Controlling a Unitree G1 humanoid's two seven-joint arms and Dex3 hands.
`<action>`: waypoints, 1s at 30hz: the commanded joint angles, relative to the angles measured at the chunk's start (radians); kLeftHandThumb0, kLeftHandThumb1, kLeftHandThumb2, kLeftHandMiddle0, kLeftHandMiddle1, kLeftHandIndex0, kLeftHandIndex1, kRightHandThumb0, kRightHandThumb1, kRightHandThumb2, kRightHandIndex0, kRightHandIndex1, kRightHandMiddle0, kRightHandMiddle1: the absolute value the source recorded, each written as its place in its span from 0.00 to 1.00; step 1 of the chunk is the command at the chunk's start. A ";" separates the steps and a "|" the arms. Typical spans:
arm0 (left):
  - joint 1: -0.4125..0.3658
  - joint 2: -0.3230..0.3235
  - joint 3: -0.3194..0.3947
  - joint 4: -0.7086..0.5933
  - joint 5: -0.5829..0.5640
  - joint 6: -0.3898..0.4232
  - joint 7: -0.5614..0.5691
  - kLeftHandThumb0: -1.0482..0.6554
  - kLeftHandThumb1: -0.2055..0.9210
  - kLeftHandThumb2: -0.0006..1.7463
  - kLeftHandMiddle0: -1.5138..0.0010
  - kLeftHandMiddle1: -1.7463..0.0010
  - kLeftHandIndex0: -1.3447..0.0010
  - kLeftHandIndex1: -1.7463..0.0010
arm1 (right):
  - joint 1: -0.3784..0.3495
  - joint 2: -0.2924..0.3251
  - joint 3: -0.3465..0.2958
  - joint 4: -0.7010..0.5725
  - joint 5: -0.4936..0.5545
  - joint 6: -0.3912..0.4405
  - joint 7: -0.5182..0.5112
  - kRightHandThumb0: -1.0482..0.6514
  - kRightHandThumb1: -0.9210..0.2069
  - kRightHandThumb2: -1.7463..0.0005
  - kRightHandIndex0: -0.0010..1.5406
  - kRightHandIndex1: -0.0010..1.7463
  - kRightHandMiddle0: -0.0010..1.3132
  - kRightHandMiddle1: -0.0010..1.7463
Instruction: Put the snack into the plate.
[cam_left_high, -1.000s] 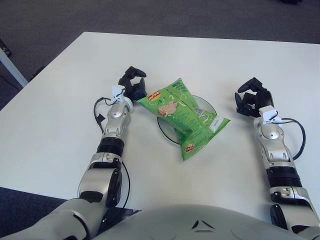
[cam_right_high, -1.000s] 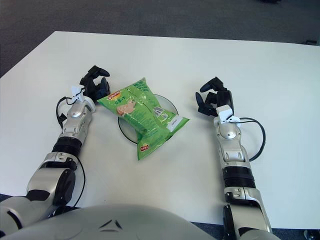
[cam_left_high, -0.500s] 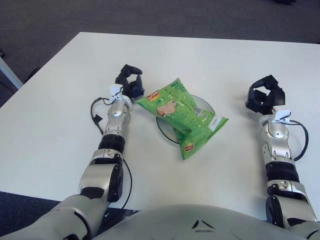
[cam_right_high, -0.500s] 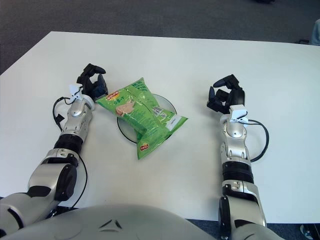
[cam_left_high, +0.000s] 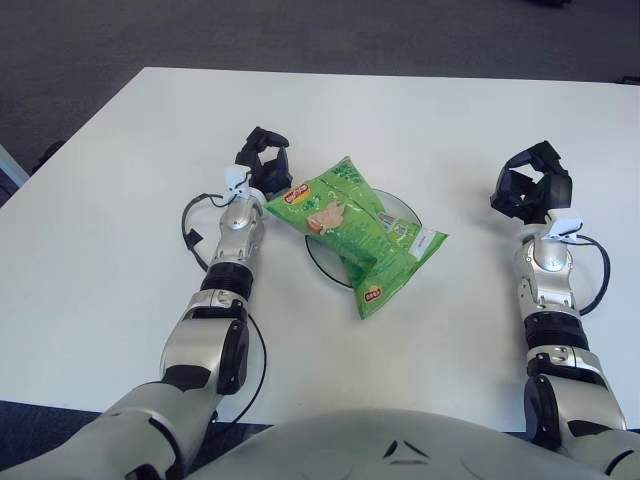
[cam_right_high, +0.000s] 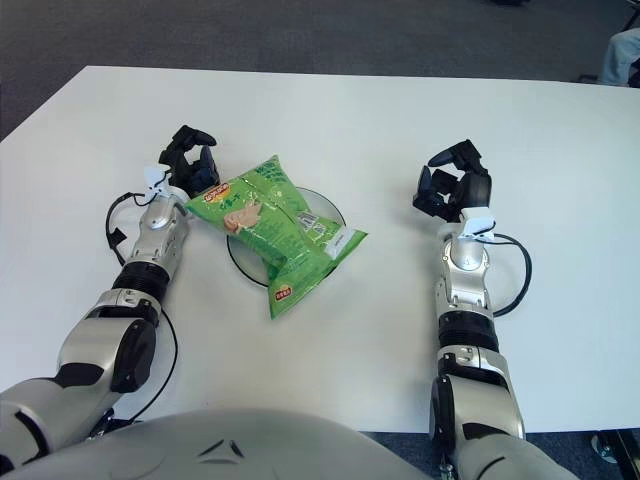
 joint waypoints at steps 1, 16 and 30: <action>0.061 -0.015 -0.001 0.049 0.005 -0.030 -0.002 0.37 0.68 0.58 0.21 0.00 0.68 0.00 | 0.095 0.088 0.004 0.090 0.021 -0.037 0.013 0.36 0.43 0.33 0.79 1.00 0.40 1.00; 0.115 -0.020 -0.011 -0.022 0.004 -0.030 -0.020 0.37 0.67 0.59 0.19 0.00 0.67 0.00 | 0.124 0.104 -0.017 0.057 0.044 -0.040 0.008 0.34 0.51 0.27 0.82 1.00 0.45 1.00; 0.142 -0.015 -0.016 -0.069 0.008 -0.018 -0.018 0.37 0.65 0.61 0.18 0.00 0.66 0.00 | 0.158 0.105 0.002 -0.042 0.021 0.123 -0.037 0.34 0.52 0.26 0.83 1.00 0.46 1.00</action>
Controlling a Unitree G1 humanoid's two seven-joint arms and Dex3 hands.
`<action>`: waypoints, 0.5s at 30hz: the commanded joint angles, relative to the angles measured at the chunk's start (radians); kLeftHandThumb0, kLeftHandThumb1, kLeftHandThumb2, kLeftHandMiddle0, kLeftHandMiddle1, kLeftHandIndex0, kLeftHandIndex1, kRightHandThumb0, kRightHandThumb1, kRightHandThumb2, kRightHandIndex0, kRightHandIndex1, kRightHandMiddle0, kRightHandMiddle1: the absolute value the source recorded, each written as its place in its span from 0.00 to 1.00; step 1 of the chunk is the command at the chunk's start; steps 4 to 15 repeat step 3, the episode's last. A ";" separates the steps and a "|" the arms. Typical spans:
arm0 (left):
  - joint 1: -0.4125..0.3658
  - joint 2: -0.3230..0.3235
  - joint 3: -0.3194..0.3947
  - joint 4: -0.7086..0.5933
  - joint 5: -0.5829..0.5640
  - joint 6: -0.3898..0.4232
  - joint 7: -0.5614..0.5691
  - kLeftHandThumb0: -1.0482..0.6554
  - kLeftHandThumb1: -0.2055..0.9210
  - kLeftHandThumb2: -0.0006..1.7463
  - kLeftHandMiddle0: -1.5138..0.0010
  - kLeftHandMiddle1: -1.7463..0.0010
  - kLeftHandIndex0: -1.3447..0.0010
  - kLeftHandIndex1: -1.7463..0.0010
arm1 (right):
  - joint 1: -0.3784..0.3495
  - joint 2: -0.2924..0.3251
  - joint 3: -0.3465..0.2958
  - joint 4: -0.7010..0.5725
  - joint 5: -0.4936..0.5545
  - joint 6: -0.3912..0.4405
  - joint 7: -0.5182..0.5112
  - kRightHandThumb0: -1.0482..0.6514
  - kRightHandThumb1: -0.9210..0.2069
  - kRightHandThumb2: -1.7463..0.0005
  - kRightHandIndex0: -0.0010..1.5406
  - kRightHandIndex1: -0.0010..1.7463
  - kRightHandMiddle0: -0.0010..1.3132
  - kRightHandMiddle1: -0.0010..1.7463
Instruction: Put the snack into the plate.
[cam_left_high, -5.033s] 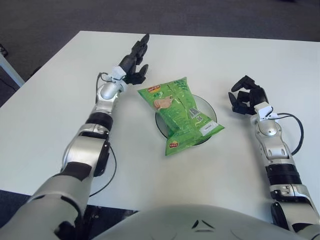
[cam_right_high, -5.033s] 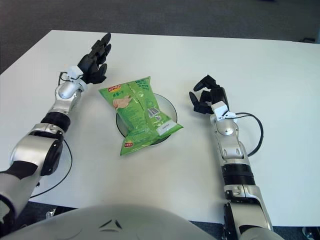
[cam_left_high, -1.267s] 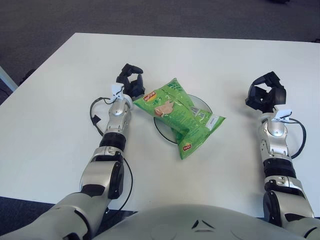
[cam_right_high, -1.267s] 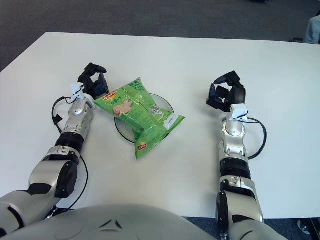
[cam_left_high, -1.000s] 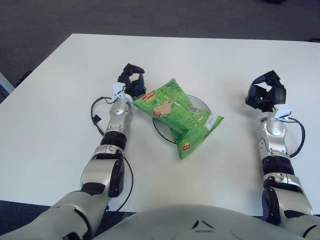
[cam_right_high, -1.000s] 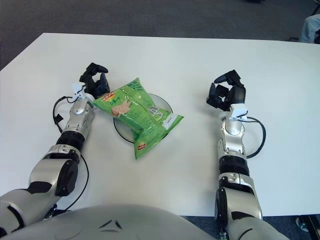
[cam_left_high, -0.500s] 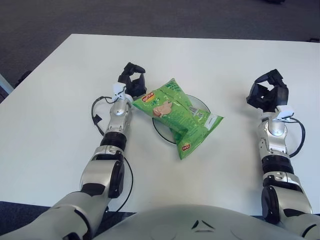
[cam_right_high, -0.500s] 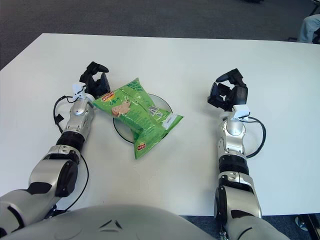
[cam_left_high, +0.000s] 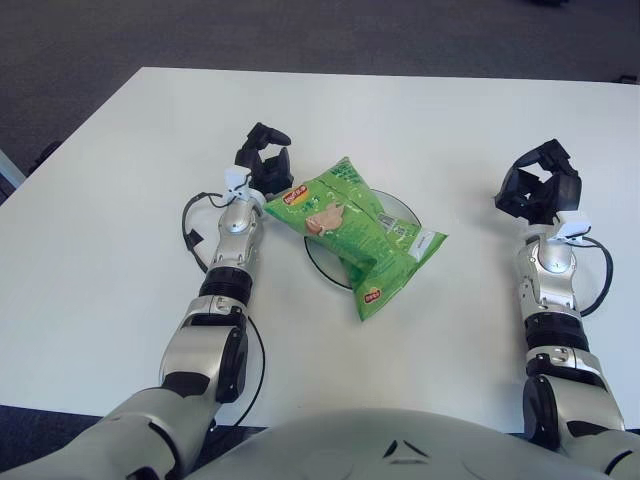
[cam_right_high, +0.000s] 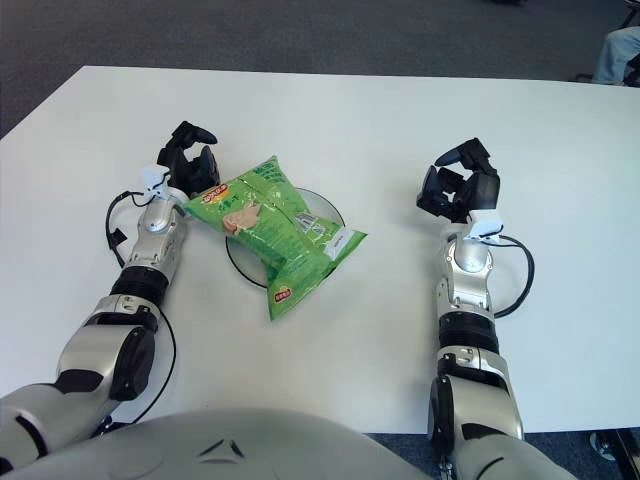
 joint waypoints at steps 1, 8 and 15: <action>0.086 -0.014 0.001 0.029 0.002 0.006 0.004 0.37 0.65 0.61 0.18 0.00 0.66 0.00 | 0.135 0.096 0.017 0.015 0.001 0.087 -0.019 0.34 0.52 0.26 0.83 1.00 0.46 1.00; 0.087 -0.015 0.001 0.024 0.003 0.005 0.009 0.37 0.65 0.61 0.18 0.00 0.66 0.00 | 0.142 0.097 0.019 -0.014 0.010 0.136 -0.019 0.34 0.50 0.27 0.82 1.00 0.45 1.00; 0.087 -0.015 0.001 0.024 0.003 0.005 0.009 0.37 0.65 0.61 0.18 0.00 0.66 0.00 | 0.142 0.097 0.019 -0.014 0.010 0.136 -0.019 0.34 0.50 0.27 0.82 1.00 0.45 1.00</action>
